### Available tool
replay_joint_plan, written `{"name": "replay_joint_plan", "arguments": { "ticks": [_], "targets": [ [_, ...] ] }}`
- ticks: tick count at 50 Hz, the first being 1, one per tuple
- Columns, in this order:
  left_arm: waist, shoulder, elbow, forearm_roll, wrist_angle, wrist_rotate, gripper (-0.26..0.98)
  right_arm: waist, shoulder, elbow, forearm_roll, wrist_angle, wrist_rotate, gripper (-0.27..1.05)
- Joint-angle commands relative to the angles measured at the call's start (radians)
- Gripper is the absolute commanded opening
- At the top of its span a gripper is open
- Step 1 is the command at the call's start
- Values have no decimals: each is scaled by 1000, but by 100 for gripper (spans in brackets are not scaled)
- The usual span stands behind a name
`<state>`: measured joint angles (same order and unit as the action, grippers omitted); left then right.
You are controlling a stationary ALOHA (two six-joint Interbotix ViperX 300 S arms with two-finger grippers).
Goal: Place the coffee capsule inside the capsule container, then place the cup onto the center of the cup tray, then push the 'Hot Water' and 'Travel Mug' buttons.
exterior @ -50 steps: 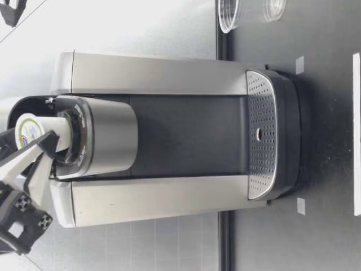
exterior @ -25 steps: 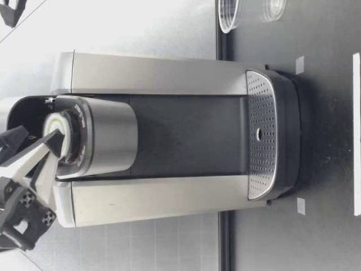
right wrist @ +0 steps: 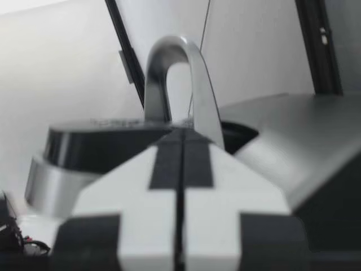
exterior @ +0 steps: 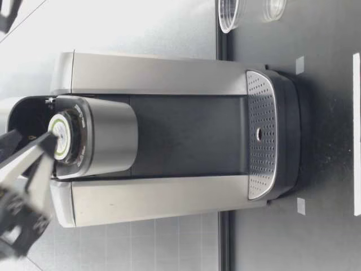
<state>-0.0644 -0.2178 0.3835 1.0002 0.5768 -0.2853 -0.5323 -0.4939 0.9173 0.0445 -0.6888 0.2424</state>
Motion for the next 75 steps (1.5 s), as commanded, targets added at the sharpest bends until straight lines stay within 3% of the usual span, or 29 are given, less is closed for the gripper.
{"name": "replay_joint_plan", "arguments": {
  "ticks": [1,17,26,45,63,75],
  "targets": [
    [-11,-51,29,5,-38,-71,79,-21,37,-80,0,28,-2,3],
    [-12,-172,232,5,-324,-396,79,-94,181,-233,-2,120,-6,3],
    [-12,-189,282,5,-368,-459,79,-104,258,-308,-12,127,-5,3],
    [-11,-187,295,5,-368,-462,79,-94,316,-443,-98,250,0,3],
    [-5,-187,298,5,-368,-462,79,-25,279,-430,-141,259,5,3],
    [-5,-187,299,5,-368,-462,79,48,206,-348,-144,245,8,3]
  ]
}}
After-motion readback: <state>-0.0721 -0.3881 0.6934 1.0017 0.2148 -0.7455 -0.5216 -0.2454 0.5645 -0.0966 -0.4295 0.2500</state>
